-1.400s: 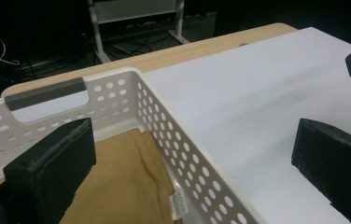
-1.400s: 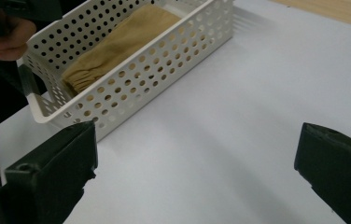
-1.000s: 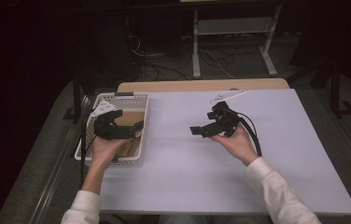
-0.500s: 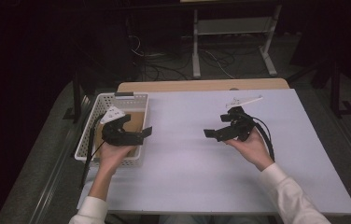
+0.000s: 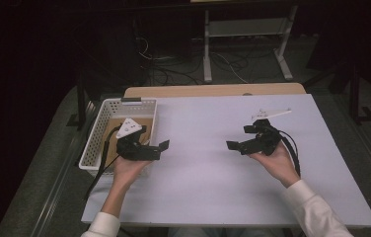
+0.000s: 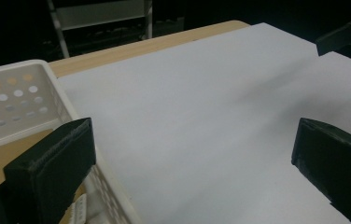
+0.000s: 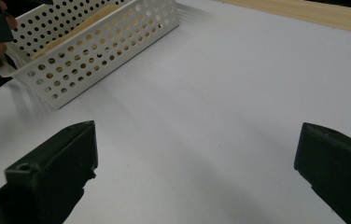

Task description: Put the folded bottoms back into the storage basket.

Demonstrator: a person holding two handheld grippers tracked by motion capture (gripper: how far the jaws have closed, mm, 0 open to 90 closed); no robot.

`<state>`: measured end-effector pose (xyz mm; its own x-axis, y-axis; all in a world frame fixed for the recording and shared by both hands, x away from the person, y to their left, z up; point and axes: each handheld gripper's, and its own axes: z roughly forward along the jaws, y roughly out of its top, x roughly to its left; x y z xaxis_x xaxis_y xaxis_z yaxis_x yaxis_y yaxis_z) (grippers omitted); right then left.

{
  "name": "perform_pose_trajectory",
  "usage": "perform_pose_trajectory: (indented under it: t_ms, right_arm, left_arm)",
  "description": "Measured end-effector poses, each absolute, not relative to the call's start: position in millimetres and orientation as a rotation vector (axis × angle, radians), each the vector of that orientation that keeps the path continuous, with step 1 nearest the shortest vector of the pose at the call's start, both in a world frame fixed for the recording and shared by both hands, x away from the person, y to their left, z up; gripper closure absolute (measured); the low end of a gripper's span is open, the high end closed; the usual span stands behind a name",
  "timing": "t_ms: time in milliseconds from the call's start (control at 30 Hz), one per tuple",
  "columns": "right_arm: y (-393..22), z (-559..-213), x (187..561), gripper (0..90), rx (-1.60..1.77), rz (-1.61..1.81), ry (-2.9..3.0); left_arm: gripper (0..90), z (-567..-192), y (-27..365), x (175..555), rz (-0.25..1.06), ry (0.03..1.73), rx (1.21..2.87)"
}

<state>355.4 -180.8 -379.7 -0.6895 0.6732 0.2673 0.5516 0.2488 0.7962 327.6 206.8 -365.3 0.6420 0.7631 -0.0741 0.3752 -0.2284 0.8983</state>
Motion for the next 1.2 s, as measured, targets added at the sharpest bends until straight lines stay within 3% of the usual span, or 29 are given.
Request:
perform_pose_trajectory:
  t_ms: [1200]
  right_arm:
    - [-230,-417,307,0.0,1.17,1.436,2.332]
  left_arm:
    - [0.5,-394,166,287,0.466,0.797,1.939]
